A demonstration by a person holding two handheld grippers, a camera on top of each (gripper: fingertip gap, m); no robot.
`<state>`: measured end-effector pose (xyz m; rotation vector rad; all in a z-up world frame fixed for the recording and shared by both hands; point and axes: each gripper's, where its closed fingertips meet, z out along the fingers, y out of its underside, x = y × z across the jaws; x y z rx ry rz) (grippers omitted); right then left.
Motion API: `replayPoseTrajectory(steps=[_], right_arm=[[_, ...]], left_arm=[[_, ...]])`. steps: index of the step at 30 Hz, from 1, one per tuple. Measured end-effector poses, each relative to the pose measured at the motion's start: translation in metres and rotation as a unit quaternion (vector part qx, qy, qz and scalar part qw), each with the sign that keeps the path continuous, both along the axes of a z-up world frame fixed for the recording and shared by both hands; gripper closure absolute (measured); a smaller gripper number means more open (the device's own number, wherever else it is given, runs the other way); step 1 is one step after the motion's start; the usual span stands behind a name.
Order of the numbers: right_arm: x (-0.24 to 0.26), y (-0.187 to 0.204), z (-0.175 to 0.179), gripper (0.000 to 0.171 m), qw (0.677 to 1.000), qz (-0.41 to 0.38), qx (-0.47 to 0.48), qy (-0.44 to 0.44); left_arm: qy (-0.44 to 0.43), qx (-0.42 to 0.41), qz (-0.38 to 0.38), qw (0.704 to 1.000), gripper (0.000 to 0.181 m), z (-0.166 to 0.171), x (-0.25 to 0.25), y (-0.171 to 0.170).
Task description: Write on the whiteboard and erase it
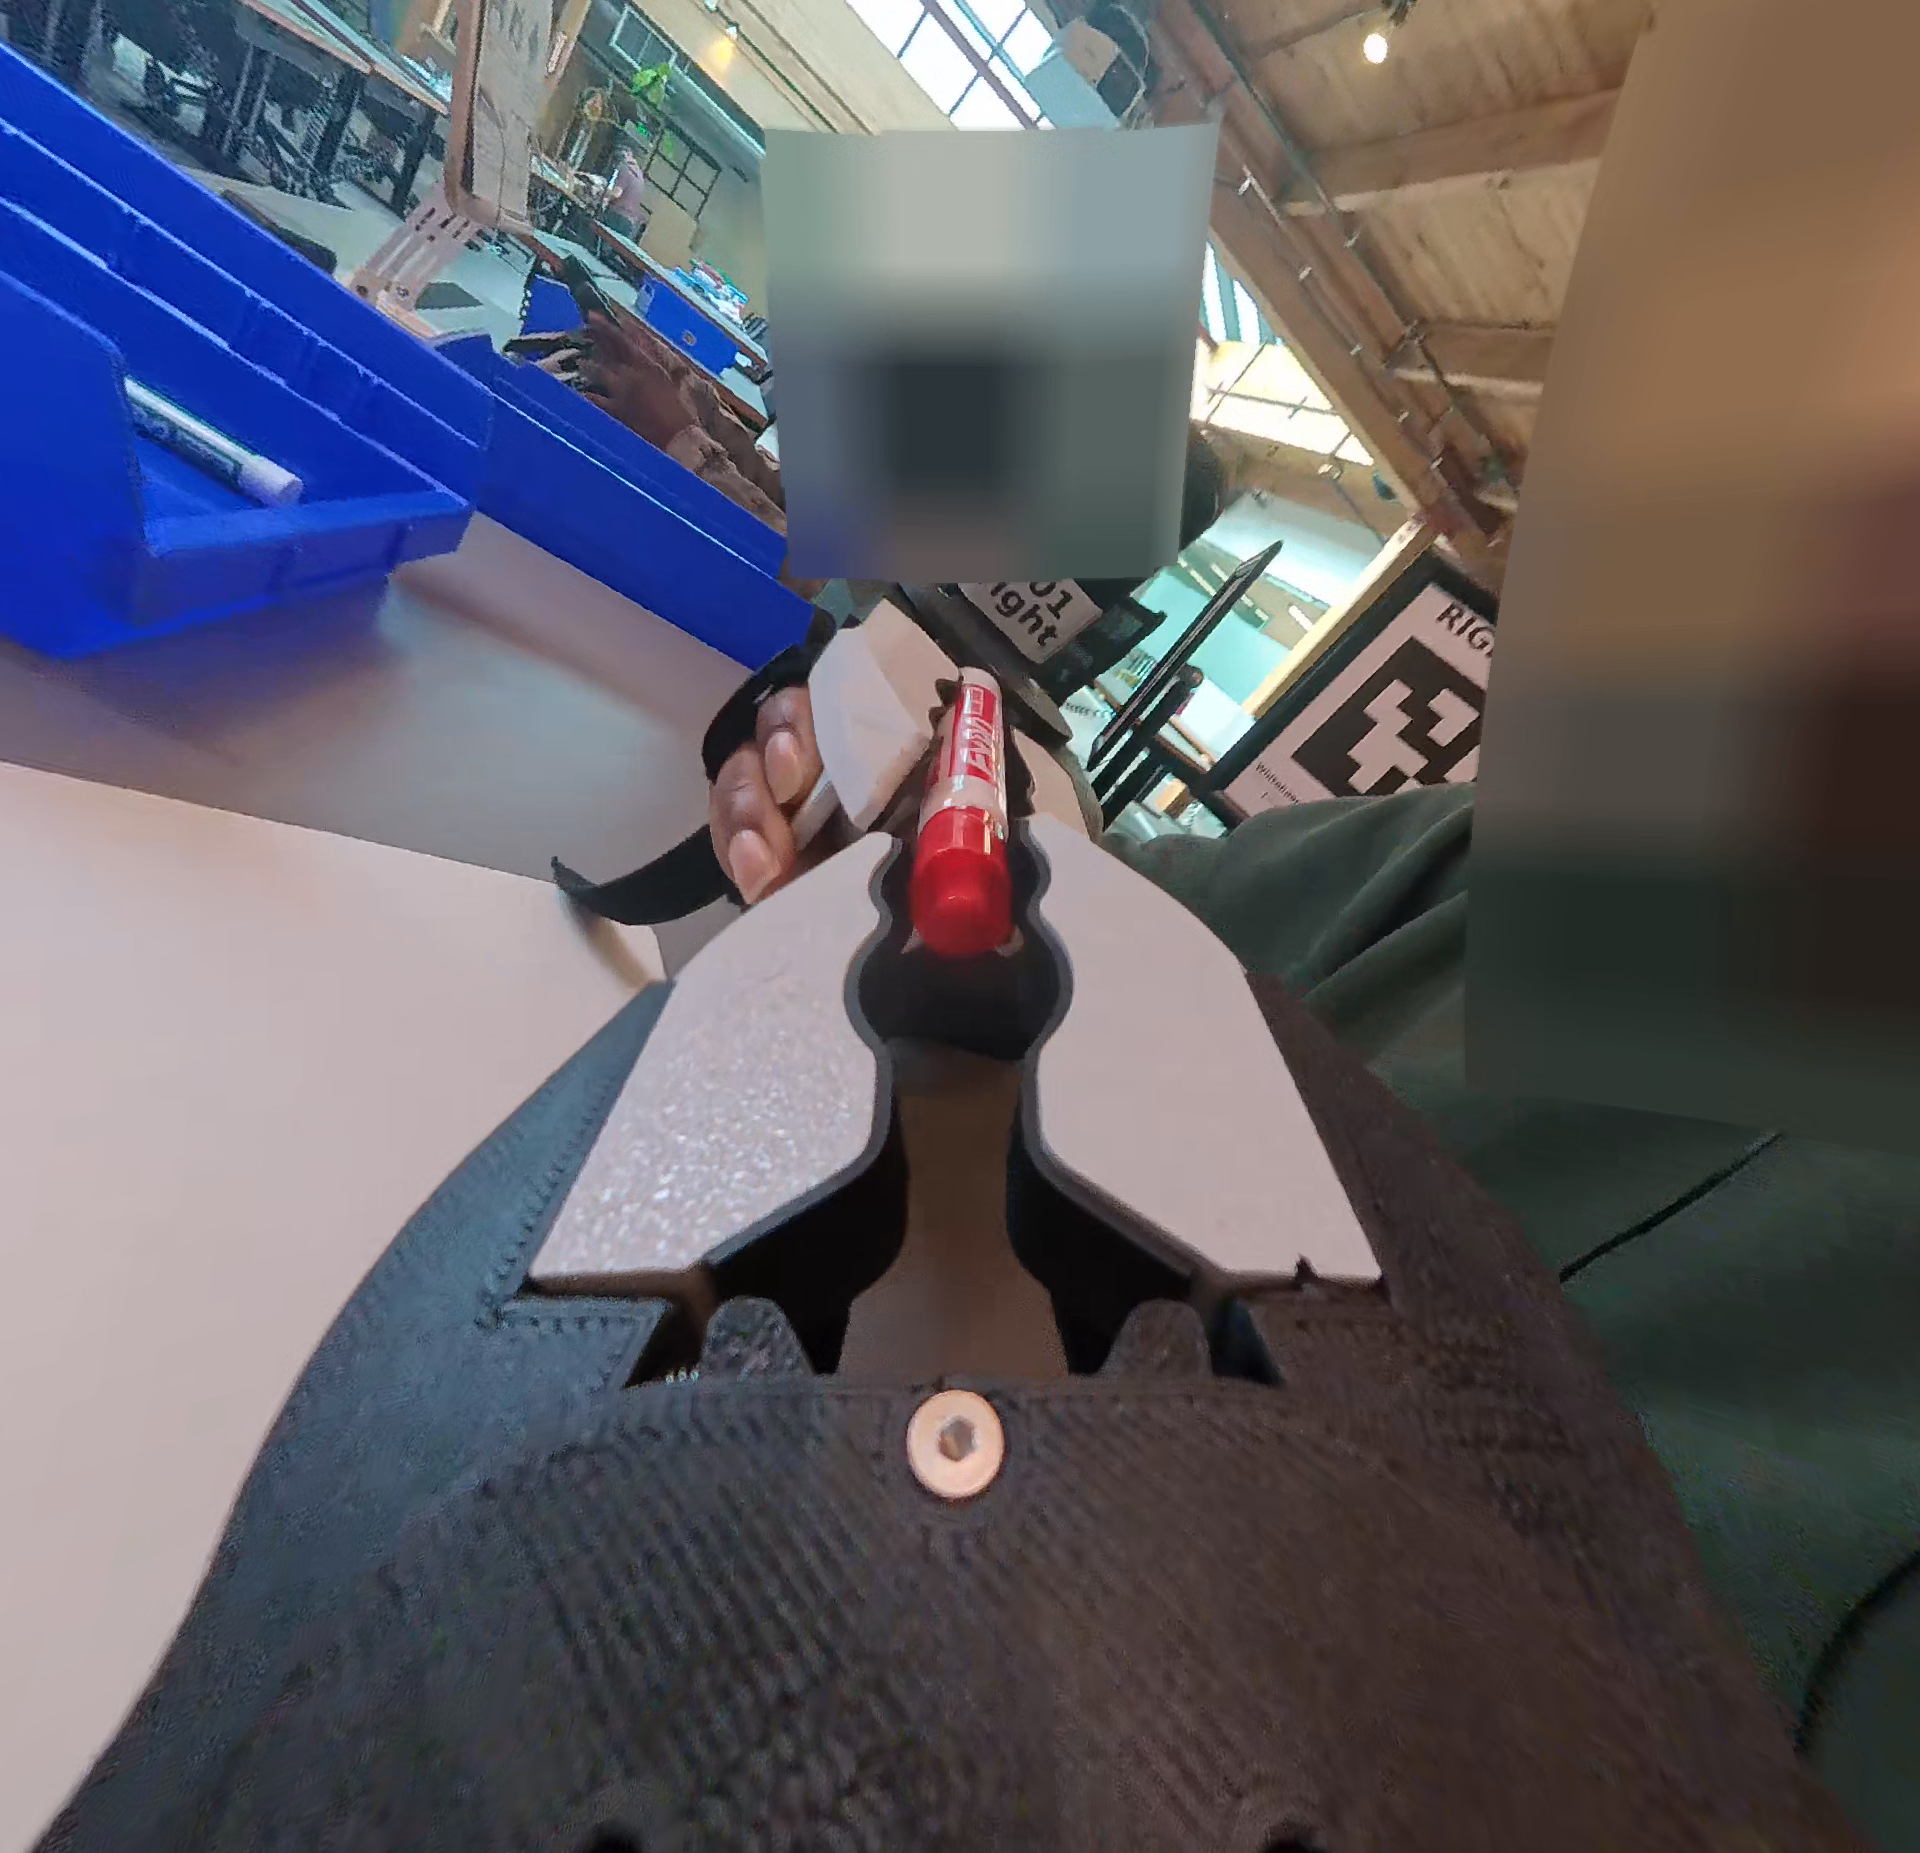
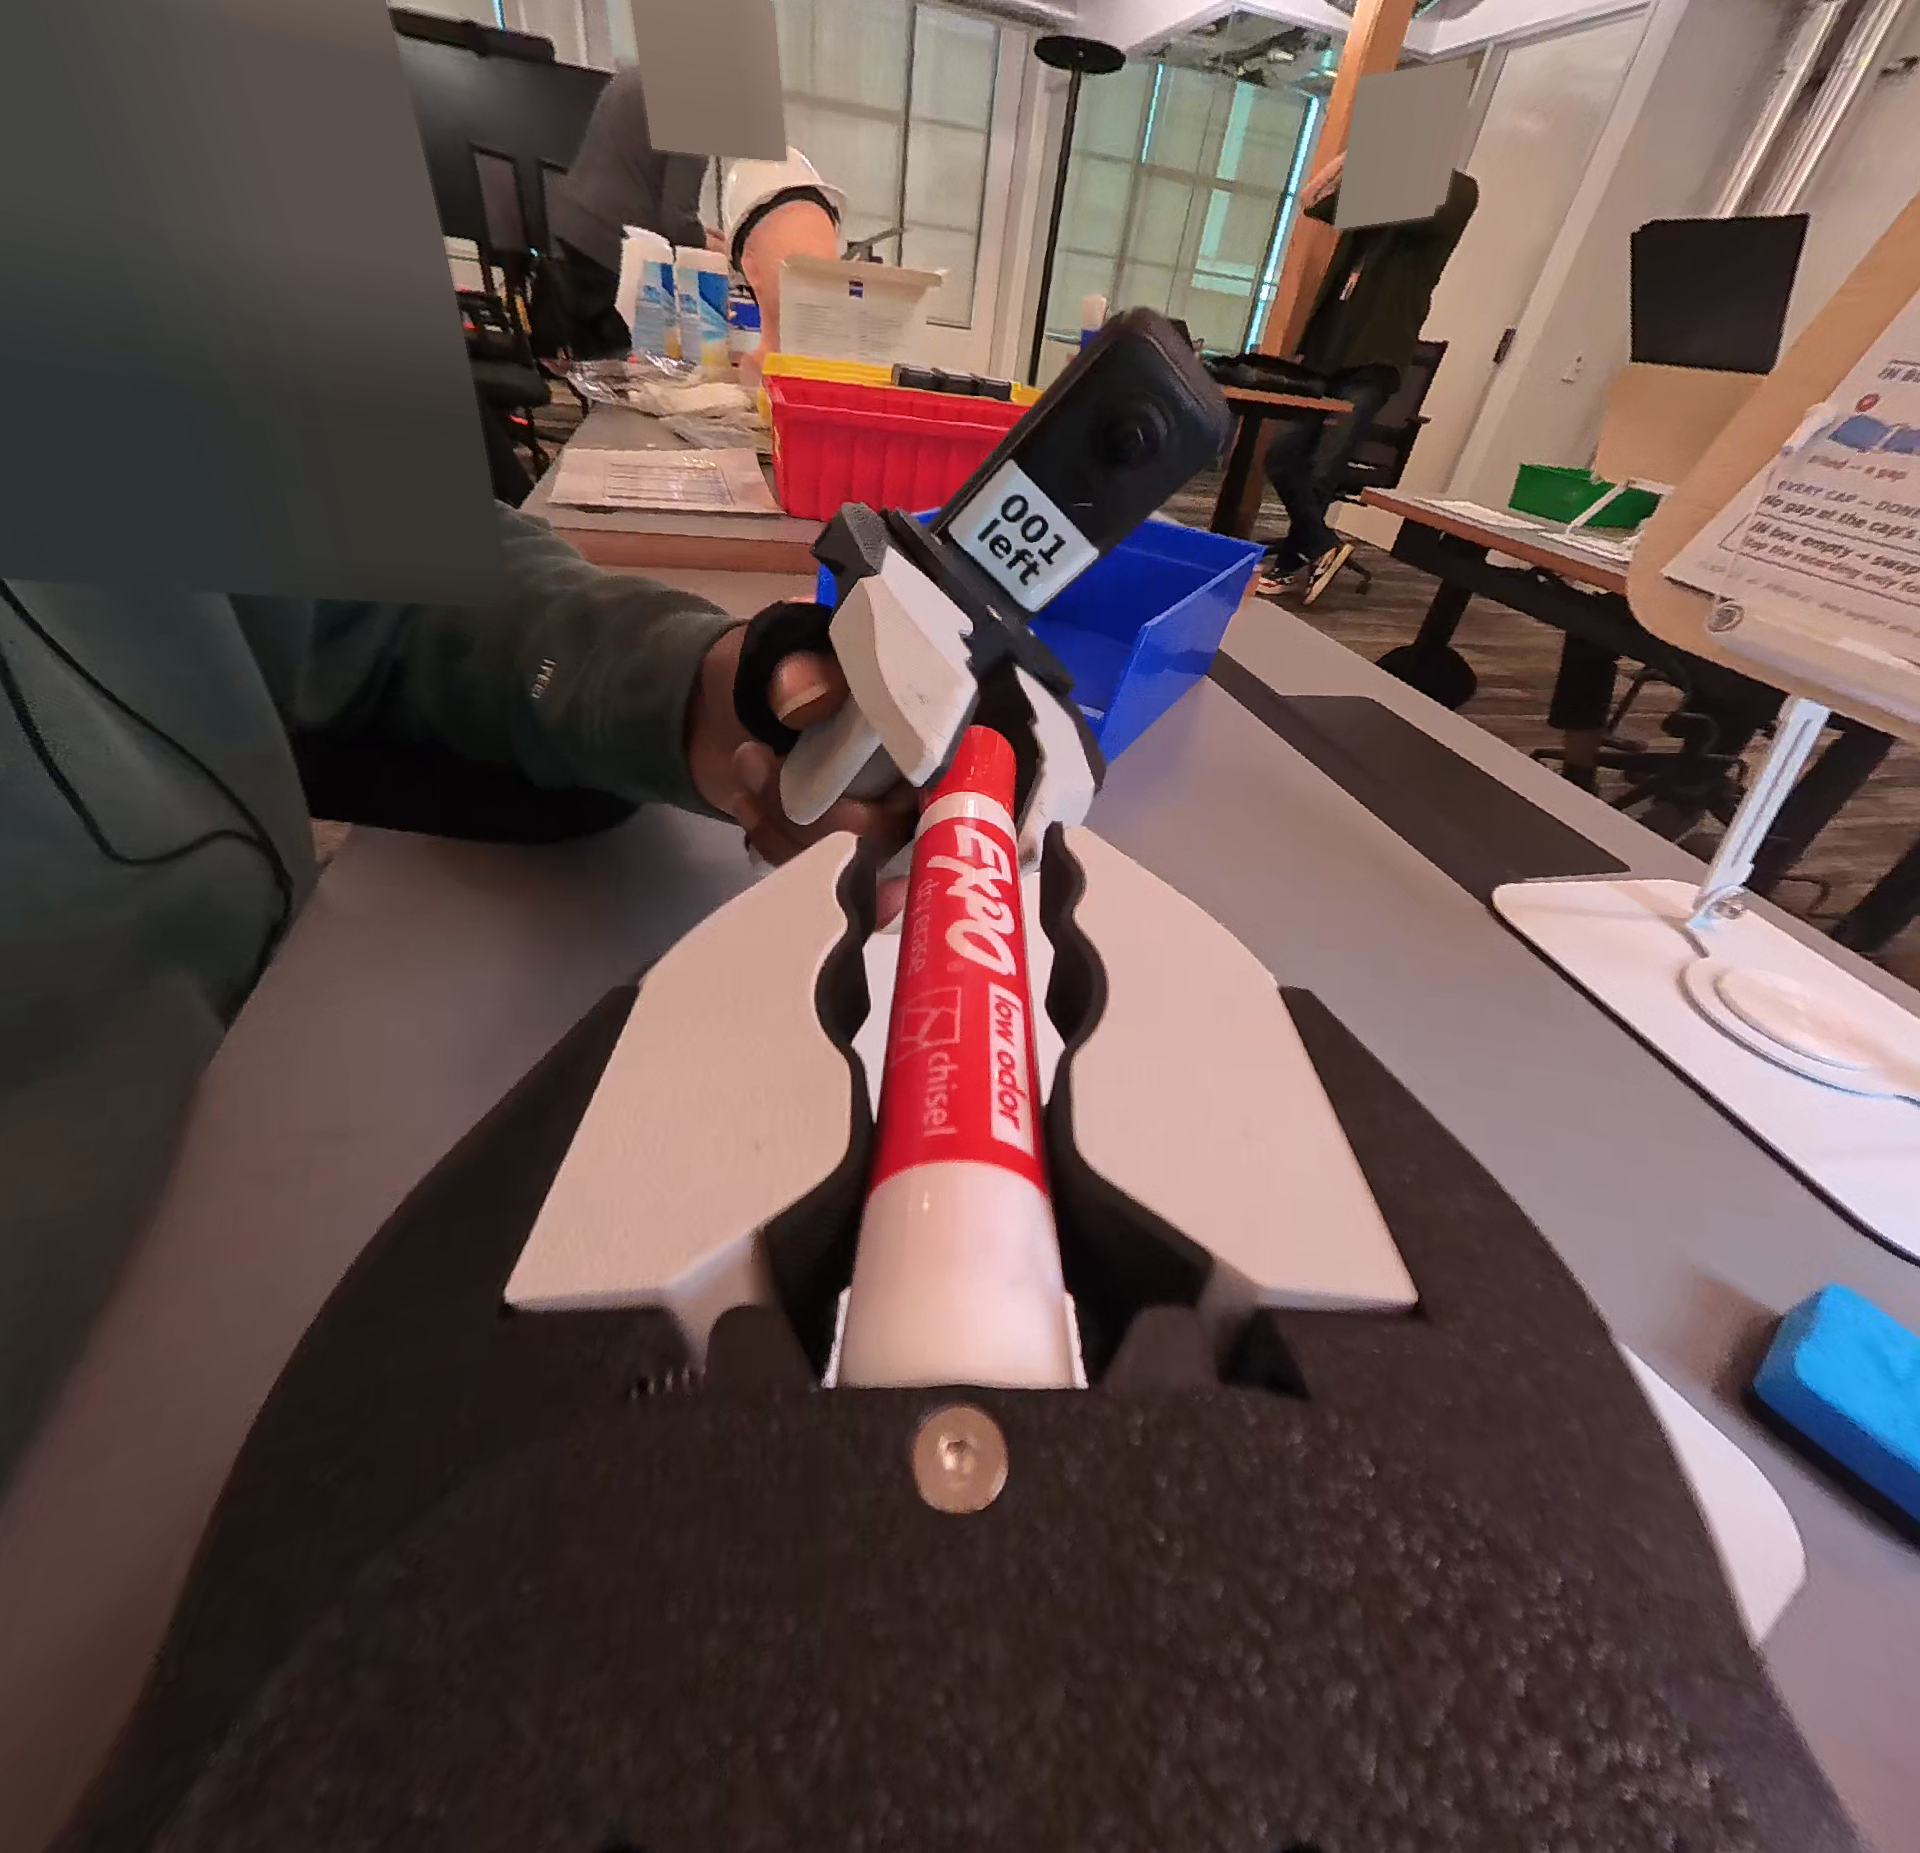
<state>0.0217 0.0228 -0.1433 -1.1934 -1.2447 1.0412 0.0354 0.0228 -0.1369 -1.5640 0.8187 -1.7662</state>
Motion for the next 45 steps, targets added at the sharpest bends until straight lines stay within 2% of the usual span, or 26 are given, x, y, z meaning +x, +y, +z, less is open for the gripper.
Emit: replayPoseTrajectory(steps=[4,5,6,7,9,13,17,24,30,38,41,45], right_arm=[[0.004,-0.002,0.006,0.139,0.999,0.015,-0.024,0.017],[0.019,0.002,0.021,0.140,0.997,0.016,-0.044,0.060],[0.042,0.011,0.036,0.140,0.993,0.003,-0.054,0.101],[0.057,0.019,0.039,0.139,0.994,-0.024,-0.038,0.101],[0.054,0.021,0.023,0.139,0.996,-0.040,-0.031,0.070],[0.041,0.031,0.014,0.138,0.997,-0.041,-0.037,0.050],[0.049,0.044,0.000,0.138,0.995,-0.072,-0.051,0.040],[0.040,0.035,-0.011,0.138,0.997,-0.068,-0.028,0.000],[0.042,0.046,-0.018,0.137,0.995,-0.103,-0.009,-0.011],[0.046,0.064,-0.033,0.137,0.989,-0.145,-0.012,-0.025],[0.044,0.066,-0.040,0.137,0.988,-0.147,-0.021,-0.044],[0.034,0.060,-0.048,0.137,0.989,-0.120,-0.040,-0.078]], left_arm=[[0.007,0.023,-0.002,1.000,0.163,0.003,-0.003,-0.003],[-0.003,0.028,0.015,0.999,0.162,0.007,-0.011,0.003],[-0.025,0.016,0.058,0.998,0.163,0.015,-0.036,0.024],[-0.029,0.019,0.096,0.995,0.163,0.016,-0.063,0.041],[-0.007,0.049,0.135,0.990,0.162,0.010,-0.086,0.052],[0.042,0.096,0.106,0.989,0.161,0.002,-0.063,0.041],[0.049,0.100,0.122,0.986,0.162,-0.005,-0.065,0.041],[0.073,0.134,0.160,0.975,0.161,-0.020,-0.064,0.028],[0.135,0.143,0.195,0.961,0.161,-0.045,-0.092,0.013],[0.110,0.114,0.222,0.962,0.161,-0.057,-0.124,-0.007],[0.126,0.138,0.230,0.955,0.161,-0.054,-0.134,-0.009],[0.189,0.202,0.234,0.932,0.161,-0.061,-0.140,-0.012]])
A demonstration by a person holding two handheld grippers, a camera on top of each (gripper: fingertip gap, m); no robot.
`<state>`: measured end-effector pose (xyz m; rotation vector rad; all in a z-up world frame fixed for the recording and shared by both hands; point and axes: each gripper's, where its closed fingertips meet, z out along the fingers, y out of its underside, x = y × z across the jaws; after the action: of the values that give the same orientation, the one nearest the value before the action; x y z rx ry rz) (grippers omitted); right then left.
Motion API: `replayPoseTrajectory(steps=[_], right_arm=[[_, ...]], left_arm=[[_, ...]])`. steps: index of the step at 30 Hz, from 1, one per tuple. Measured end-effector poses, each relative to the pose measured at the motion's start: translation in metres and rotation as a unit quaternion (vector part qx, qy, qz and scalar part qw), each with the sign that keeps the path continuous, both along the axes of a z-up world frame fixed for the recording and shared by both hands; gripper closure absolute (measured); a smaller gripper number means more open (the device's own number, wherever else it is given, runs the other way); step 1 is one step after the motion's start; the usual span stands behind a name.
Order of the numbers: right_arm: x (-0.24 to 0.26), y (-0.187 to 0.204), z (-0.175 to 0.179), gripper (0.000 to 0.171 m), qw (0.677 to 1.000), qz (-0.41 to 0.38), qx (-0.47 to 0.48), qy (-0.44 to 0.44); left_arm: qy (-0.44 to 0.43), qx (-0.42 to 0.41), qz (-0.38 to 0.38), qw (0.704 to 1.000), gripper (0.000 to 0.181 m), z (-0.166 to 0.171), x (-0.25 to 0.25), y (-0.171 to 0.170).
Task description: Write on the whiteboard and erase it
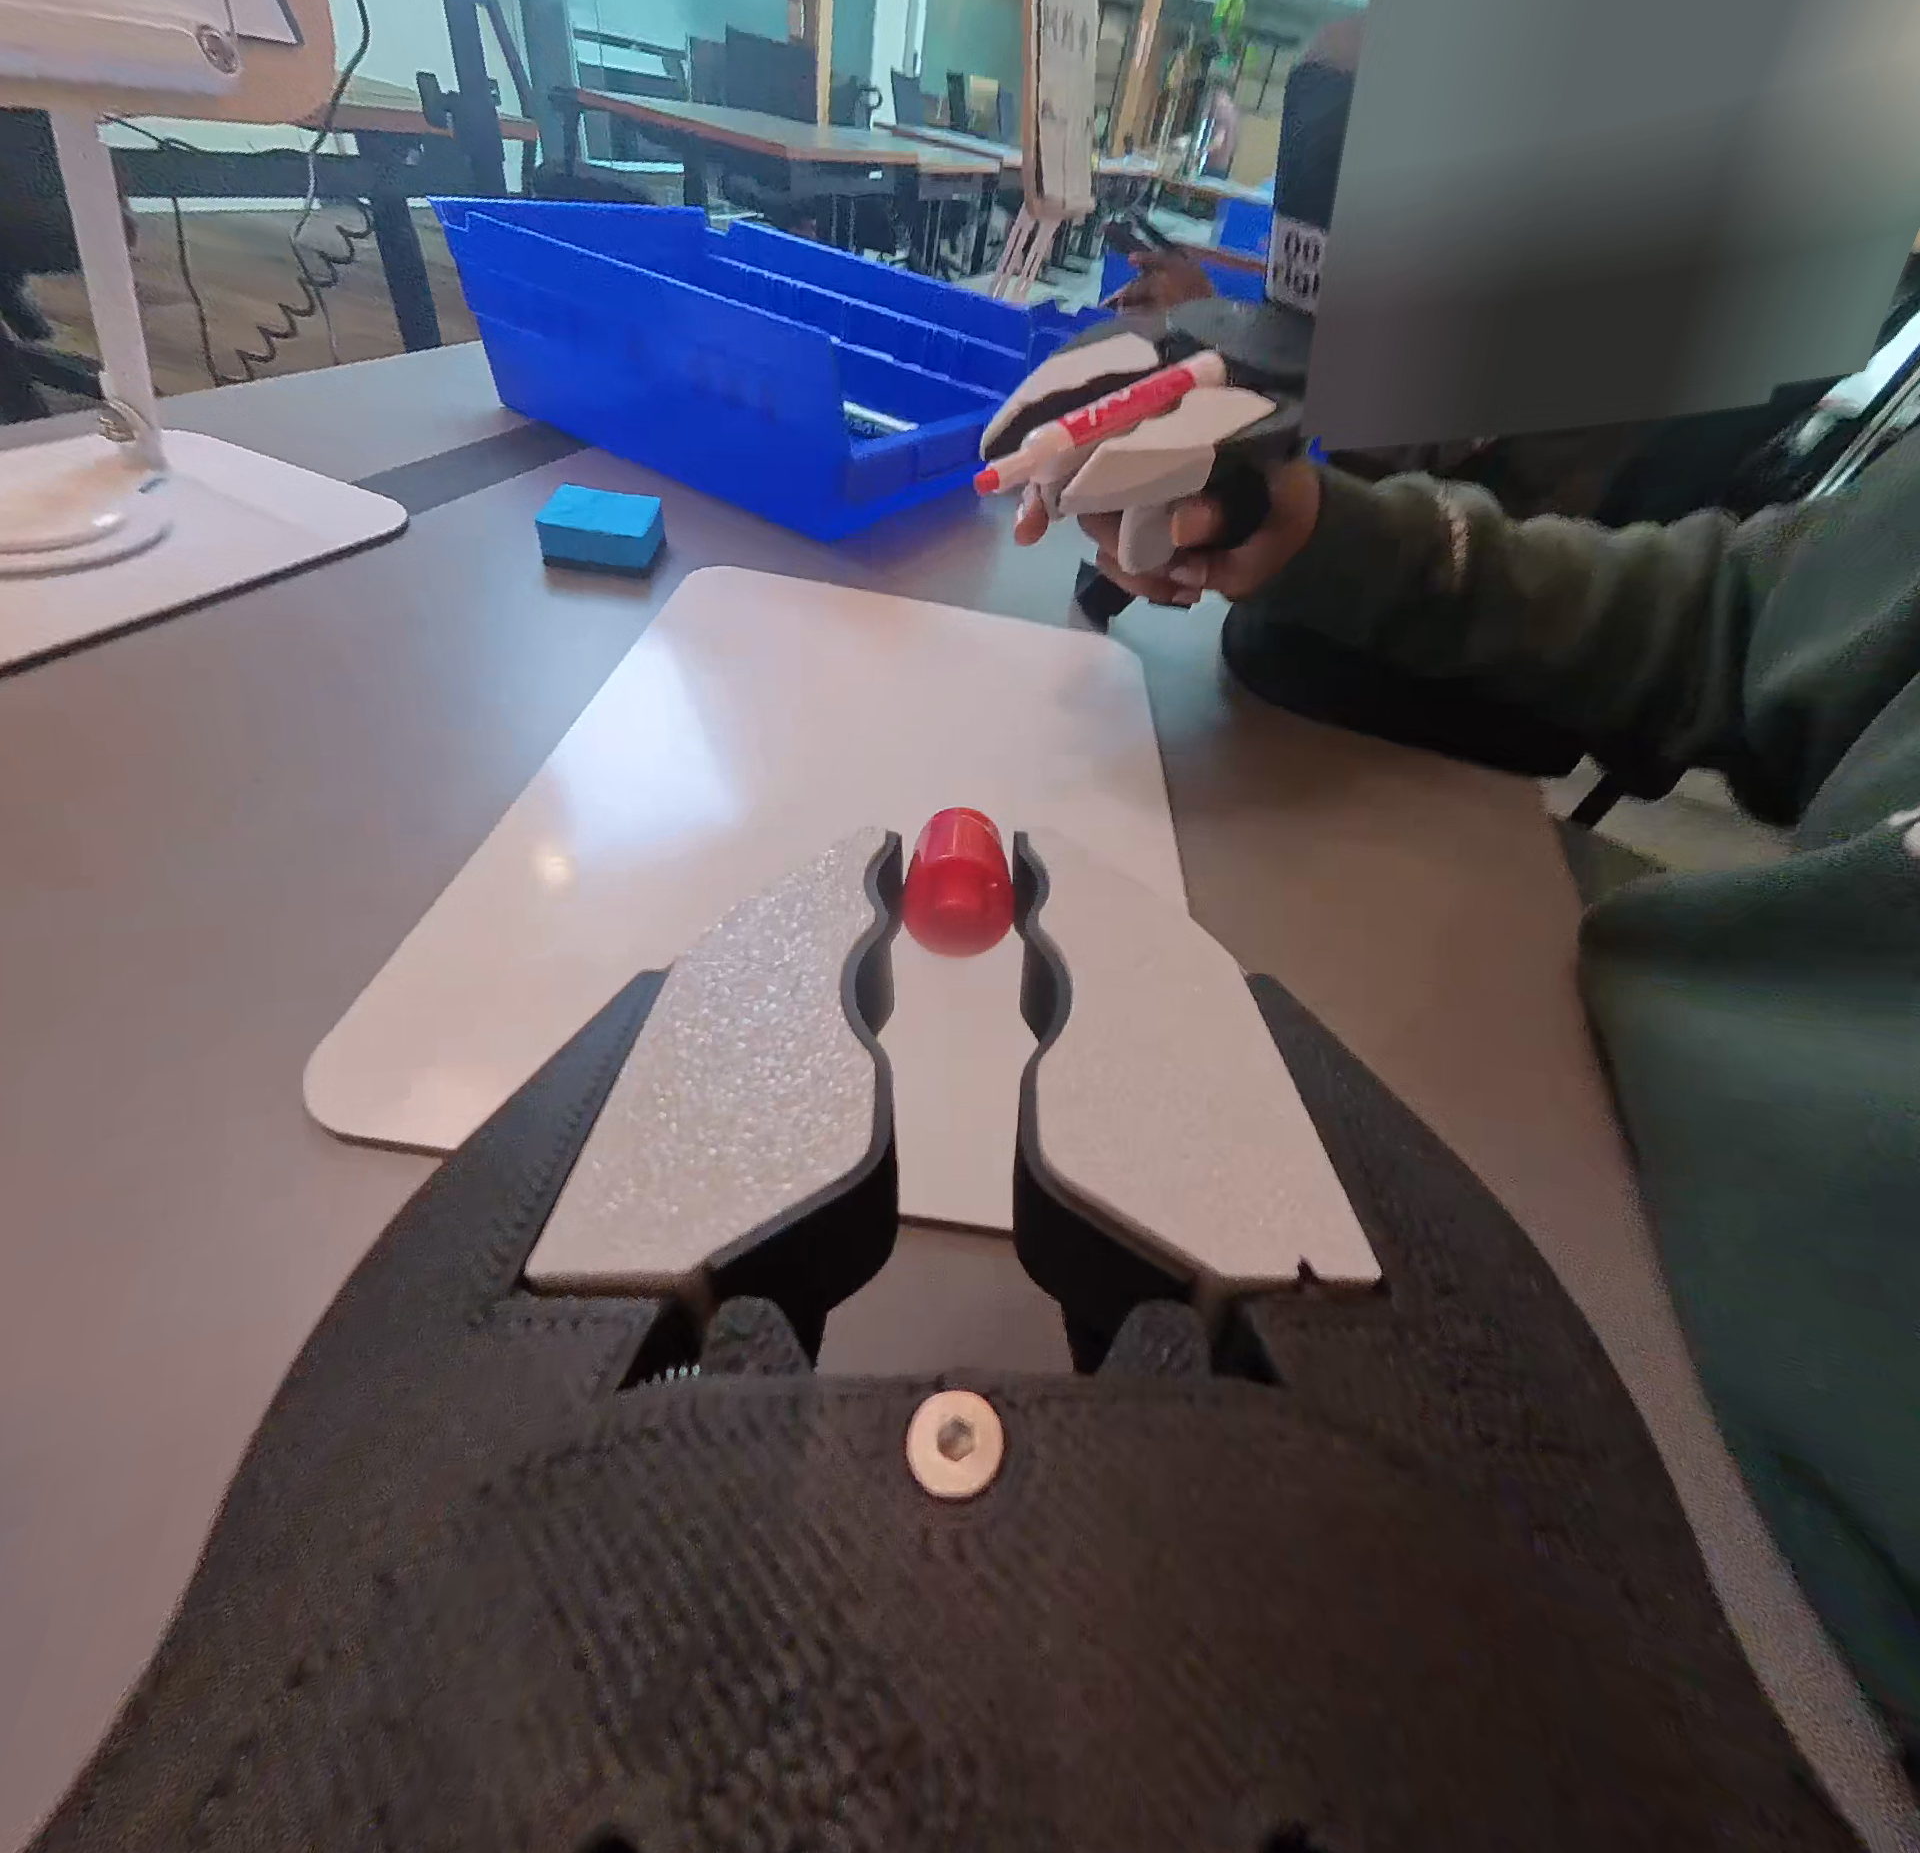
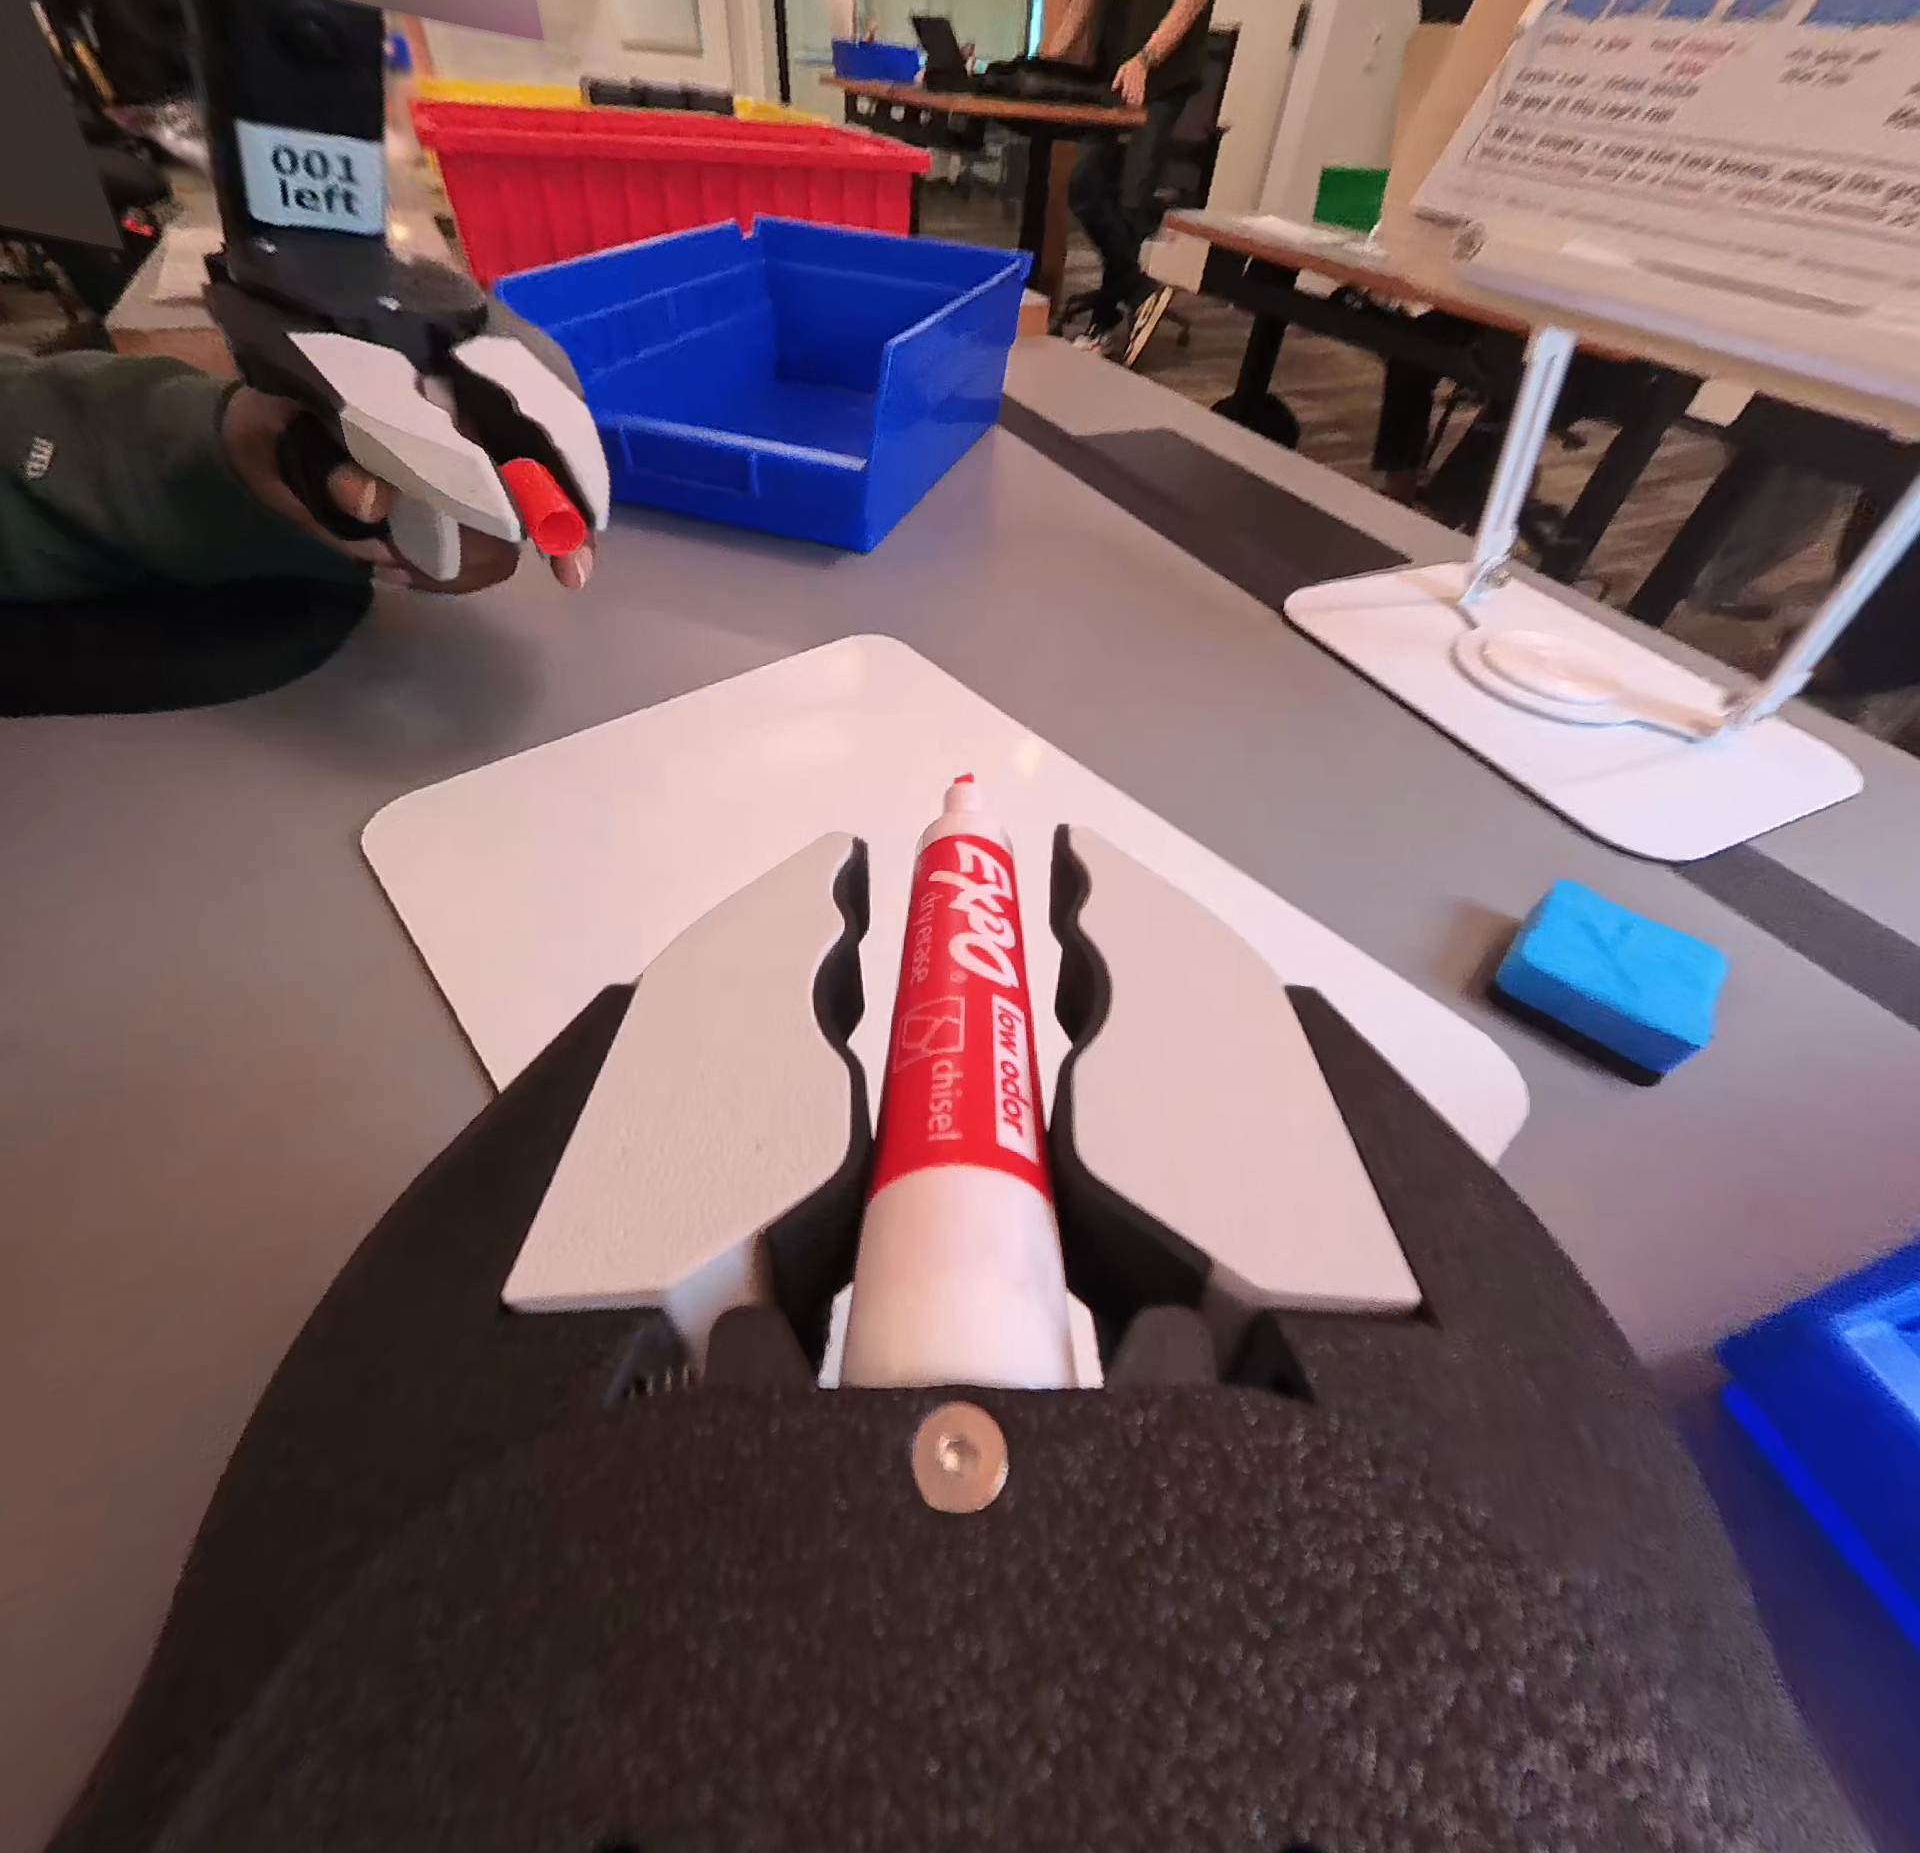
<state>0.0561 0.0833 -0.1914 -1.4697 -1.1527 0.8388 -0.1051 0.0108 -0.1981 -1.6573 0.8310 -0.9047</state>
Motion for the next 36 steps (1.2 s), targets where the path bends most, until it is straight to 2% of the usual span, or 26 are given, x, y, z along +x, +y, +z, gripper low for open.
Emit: replayPoseTrajectory(steps=[3,11,18,22,25,36], right_arm=[[-0.014,0.002,-0.011,0.137,0.998,0.017,-0.028,-0.045],[-0.073,0.001,-0.027,0.137,0.986,0.073,-0.025,-0.146],[-0.118,-0.010,-0.036,0.137,0.971,0.130,-0.028,-0.200],[-0.135,-0.014,-0.040,0.137,0.961,0.152,-0.025,-0.228],[-0.148,-0.016,-0.044,0.137,0.955,0.168,-0.024,-0.245],[-0.166,0.002,-0.057,0.138,0.917,0.157,-0.069,-0.359]], left_arm=[[0.028,0.009,-0.006,1.000,0.161,-0.011,0.000,-0.004],[-0.007,-0.035,-0.059,0.998,0.161,-0.015,0.010,-0.016],[-0.008,-0.021,-0.046,0.999,0.161,-0.016,-0.009,-0.013],[-0.056,-0.044,-0.027,0.997,0.161,-0.006,-0.029,-0.008],[-0.057,-0.042,-0.014,0.997,0.161,-0.007,-0.037,-0.003],[-0.001,0.003,-0.012,1.000,0.161,-0.013,-0.045,-0.010]])
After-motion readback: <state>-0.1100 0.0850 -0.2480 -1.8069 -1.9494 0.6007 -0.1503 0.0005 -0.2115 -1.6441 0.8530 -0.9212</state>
